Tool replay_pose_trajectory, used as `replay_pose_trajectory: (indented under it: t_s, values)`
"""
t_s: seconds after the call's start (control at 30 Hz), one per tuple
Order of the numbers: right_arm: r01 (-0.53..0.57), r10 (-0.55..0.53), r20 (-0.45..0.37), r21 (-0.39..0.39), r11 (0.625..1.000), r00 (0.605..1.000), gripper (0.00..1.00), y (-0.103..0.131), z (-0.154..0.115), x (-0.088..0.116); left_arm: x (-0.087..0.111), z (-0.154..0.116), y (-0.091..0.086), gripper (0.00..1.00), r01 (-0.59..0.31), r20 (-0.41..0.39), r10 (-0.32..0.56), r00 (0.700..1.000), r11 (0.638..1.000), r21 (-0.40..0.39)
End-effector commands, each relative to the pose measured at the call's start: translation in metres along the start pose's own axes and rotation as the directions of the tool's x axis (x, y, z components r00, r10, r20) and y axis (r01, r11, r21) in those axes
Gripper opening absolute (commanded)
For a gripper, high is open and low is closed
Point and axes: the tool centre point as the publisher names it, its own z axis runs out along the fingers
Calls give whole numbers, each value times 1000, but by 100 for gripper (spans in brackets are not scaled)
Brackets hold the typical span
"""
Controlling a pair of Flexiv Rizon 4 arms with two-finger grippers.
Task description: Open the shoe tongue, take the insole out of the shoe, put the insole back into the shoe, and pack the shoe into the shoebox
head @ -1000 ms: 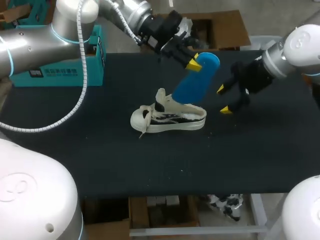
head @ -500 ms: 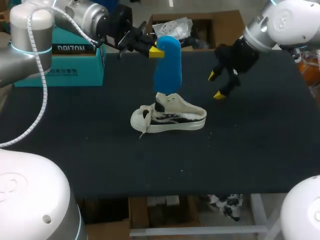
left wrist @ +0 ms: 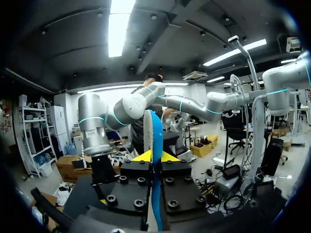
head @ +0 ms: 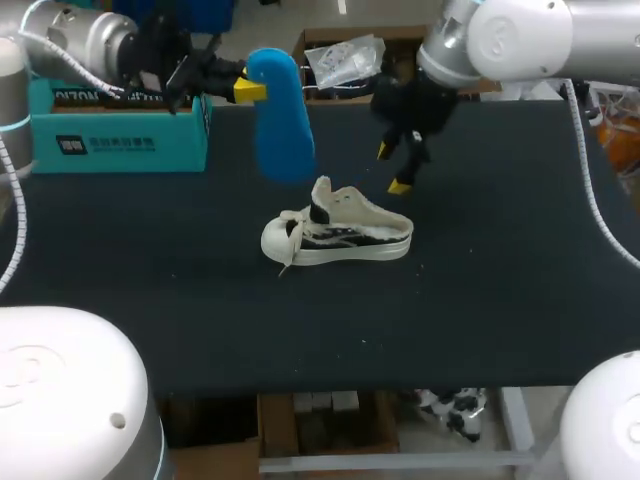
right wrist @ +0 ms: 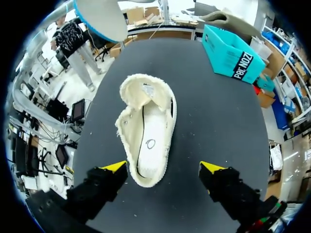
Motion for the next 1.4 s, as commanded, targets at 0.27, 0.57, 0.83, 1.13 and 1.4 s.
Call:
replay_pose_trajectory:
  t_s: [0.27, 0.57, 0.83, 1.13, 1.4]
  values:
    - [-18, 9, 38, 230, 973, 999, 100, 28, 34, -6, 45, -74, 22, 0, 62, 450, -106, 887, 992, 111]
    - [-31, 22, 41, 232, 972, 999, 84, 22, 66, -11, 70, -94, 33, 0, 88, 499, -133, 856, 990, 113]
    - [-48, 41, 33, 247, 968, 999, 38, 22, 77, -11, 84, -107, 35, 0, 89, 520, -140, 843, 989, 121]
    - [-36, 31, 24, 277, 960, 999, 0, 29, 80, -9, 84, -115, 41, 0, 107, 527, -163, 834, 985, 136]
    - [-96, 86, 48, 289, 953, 995, 0, 31, 74, 0, 74, -116, 44, 0, 114, 485, -168, 858, 984, 140]
